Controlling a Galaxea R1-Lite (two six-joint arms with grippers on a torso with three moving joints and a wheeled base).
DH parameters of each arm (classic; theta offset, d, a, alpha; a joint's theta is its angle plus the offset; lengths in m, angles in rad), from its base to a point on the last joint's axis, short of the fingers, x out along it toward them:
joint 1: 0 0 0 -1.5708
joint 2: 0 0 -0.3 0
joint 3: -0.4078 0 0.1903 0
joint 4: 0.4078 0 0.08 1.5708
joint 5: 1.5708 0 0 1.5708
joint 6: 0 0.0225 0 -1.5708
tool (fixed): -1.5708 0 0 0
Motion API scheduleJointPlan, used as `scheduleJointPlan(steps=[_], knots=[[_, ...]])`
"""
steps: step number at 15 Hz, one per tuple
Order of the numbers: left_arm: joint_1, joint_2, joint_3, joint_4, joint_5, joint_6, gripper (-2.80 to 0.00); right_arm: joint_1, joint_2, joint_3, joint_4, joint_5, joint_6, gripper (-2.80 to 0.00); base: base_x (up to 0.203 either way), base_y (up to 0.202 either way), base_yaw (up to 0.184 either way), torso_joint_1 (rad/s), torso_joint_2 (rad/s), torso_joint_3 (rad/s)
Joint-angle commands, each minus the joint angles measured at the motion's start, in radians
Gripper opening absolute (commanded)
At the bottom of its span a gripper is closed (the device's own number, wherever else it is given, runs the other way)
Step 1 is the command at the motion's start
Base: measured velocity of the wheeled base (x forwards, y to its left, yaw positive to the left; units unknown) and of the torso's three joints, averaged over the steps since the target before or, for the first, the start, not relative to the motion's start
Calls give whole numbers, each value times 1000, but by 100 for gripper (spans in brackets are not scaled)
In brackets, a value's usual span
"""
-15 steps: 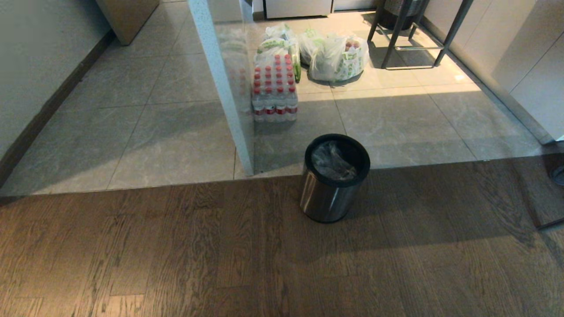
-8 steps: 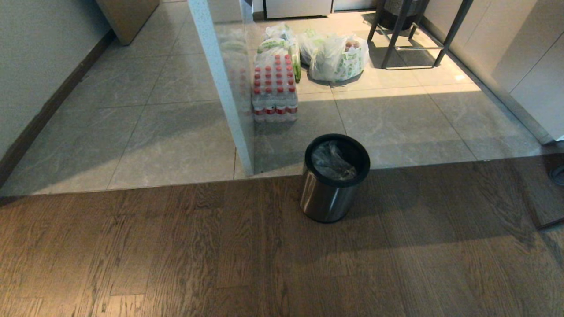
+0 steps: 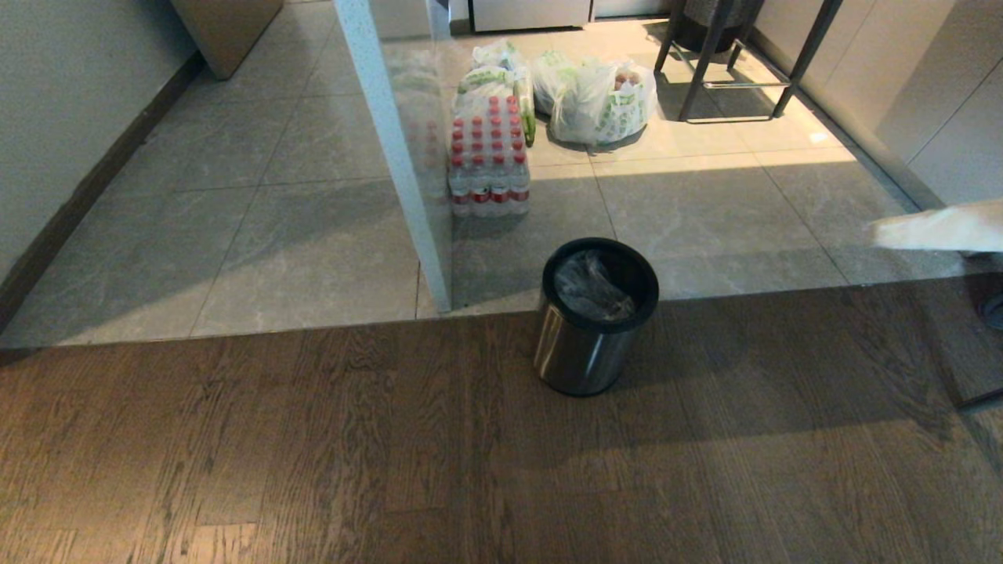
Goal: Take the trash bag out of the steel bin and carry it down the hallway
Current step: Place the outer trash can on the ground
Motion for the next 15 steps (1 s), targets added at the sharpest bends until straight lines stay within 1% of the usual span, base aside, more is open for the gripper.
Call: scheduleJointPlan(steps=[1,3,4,6,7,10,13,15], knots=[[0,0,0,0,0,0,-280,54,235,-26,-13,34,-30,0,0,0,0,0,0,0],[0,0,0,0,0,0,-280,64,354,-27,-68,73,-58,0,0,0,0,0,0,0],[0,0,0,0,0,0,-280,62,405,-20,-128,81,-80,0,0,0,0,0,0,0],[0,0,-1,0,0,0,-280,30,524,-7,-217,87,-116,0,0,0,0,0,0,0],[0,0,0,0,0,0,-280,22,584,-6,-254,87,-122,0,0,0,0,0,0,0],[0,0,0,0,0,0,-280,11,766,-24,-422,85,-123,0,0,0,0,0,0,0],[0,0,0,0,0,0,-280,9,931,-105,-595,83,-126,0,0,0,0,0,0,0],[0,0,0,0,0,0,-280,6,1010,-134,-718,68,-126,0,0,0,0,0,0,0]])
